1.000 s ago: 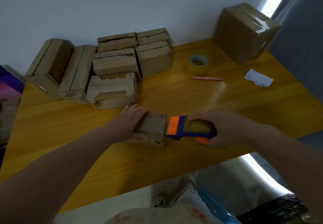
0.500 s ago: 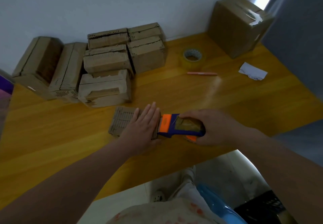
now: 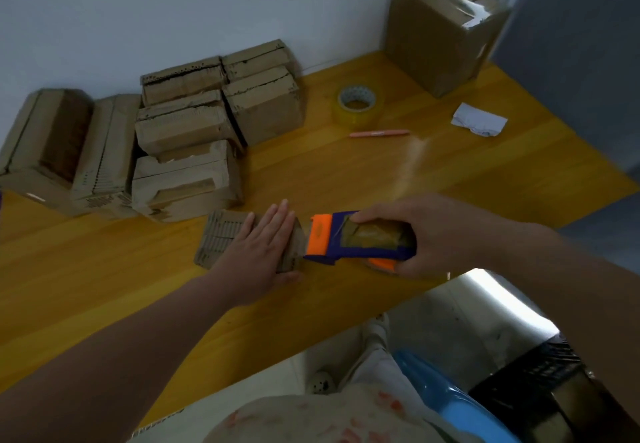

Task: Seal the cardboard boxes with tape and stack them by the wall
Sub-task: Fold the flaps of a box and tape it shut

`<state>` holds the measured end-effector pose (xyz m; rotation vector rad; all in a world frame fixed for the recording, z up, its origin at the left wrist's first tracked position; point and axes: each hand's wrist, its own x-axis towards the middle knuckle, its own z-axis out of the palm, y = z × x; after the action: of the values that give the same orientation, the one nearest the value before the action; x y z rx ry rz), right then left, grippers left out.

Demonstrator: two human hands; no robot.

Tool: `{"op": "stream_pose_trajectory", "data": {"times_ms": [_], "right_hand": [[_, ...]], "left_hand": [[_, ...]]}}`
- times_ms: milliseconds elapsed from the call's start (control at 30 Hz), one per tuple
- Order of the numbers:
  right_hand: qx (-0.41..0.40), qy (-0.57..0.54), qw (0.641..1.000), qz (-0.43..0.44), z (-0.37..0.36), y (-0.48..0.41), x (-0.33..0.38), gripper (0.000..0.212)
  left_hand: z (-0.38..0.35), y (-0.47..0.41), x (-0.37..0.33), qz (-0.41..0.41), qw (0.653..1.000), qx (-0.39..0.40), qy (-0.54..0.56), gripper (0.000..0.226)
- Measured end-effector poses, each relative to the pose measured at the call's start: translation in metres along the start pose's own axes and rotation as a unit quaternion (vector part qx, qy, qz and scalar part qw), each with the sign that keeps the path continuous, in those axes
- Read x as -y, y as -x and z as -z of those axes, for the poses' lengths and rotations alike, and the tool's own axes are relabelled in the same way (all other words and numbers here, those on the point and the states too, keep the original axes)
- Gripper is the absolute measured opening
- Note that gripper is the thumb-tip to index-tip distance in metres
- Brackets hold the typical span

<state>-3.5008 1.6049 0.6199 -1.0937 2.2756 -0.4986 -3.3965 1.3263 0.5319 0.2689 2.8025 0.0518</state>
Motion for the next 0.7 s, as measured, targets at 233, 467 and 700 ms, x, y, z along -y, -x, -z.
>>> {"op": "stream_pose_trajectory", "data": {"times_ms": [233,467,700], "right_hand": [[0.064,0.136,0.987,-0.050,-0.009,-0.017,0.011,0.066],[0.087,0.124,0.987,-0.048,-0.017,-0.066,0.035,0.062],[0.145,0.058,0.983,-0.096,0.004,-0.089,0.041,0.062]], "left_hand": [[-0.003,0.000,0.002,-0.006,1.000,-0.006,0.002,0.101],[0.000,0.003,-0.002,-0.002,1.000,-0.001,-0.031,0.108],[0.003,0.004,-0.005,-0.001,0.999,-0.004,-0.044,0.104]]}}
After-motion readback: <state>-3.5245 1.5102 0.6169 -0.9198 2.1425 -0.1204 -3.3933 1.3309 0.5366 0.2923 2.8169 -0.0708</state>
